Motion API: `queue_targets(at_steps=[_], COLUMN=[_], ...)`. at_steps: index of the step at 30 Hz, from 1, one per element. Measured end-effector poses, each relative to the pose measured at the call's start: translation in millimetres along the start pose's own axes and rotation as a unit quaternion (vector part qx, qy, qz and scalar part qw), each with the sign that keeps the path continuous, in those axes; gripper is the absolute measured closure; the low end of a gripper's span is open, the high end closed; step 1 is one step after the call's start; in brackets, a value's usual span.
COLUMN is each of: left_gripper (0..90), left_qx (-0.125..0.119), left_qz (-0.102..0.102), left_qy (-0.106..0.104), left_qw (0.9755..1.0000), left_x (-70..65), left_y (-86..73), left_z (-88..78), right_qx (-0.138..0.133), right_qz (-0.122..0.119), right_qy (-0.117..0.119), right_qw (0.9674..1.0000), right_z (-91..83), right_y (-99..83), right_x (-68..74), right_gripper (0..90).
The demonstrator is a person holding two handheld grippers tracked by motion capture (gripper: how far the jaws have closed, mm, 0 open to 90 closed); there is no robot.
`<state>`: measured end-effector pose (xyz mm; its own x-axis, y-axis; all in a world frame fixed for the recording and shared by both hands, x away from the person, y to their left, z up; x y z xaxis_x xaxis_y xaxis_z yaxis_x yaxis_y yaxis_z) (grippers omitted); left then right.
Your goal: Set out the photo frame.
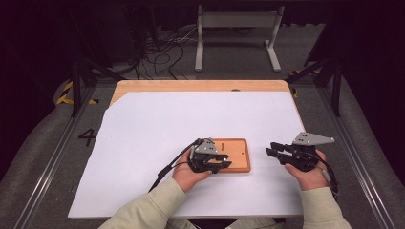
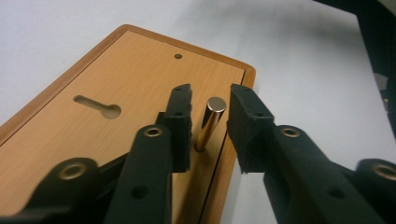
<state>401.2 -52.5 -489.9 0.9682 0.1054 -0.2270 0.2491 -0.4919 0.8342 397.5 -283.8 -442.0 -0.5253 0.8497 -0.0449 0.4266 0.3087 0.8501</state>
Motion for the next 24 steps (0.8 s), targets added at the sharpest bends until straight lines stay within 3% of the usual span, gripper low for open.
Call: queue_targets(at_steps=[1, 3, 15, 20, 24], left_gripper=[80.2, 82.9, 83.6, 83.9, 84.0], left_qx=[0.005, 0.009, 0.01, 0.018, 0.033], left_qz=[-0.001, 0.01, 0.011, 0.04, 0.079], left_qy=[-0.002, 0.004, -0.007, 0.013, 0.037], left_qw=[1.0, 0.9999, 0.9999, 0.9989, 0.9956], left_x=[0.6, 0.1, 1.6, -0.6, -4.4], left_y=[-1.0, -0.7, -1.1, -1.5, -2.3], left_z=[-0.2, -0.3, -0.2, 0.7, 1.5], right_qx=[0.0, 0.001, 0.006, 0.005, 0.004], right_qz=[-0.001, -0.001, -0.004, -0.006, -0.011], right_qy=[0.0, 0.0, -0.001, -0.001, -0.006], right_qw=[1.0, 1.0, 1.0, 1.0, 0.9999], right_z=[0.1, 0.3, 1.7, 1.7, 1.9], right_y=[-0.1, -0.3, -1.0, -0.9, -0.6], right_x=[0.1, 0.2, 1.3, 1.6, 0.5], right_gripper=[66.5, 66.5, 66.5, 66.6, 66.7])
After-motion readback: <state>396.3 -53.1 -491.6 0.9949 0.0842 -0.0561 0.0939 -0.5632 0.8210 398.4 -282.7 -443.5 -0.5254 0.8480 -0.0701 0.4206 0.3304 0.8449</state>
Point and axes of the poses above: each handheld gripper's, and its own axes: z roughly forward along the jaws, y roughly out of its top, x roughly to its left, the point moved 7 cm from there along z, roughly forward along the jaws, and after that the axes turned 12 degrees about -y, right-handed, at the moved point
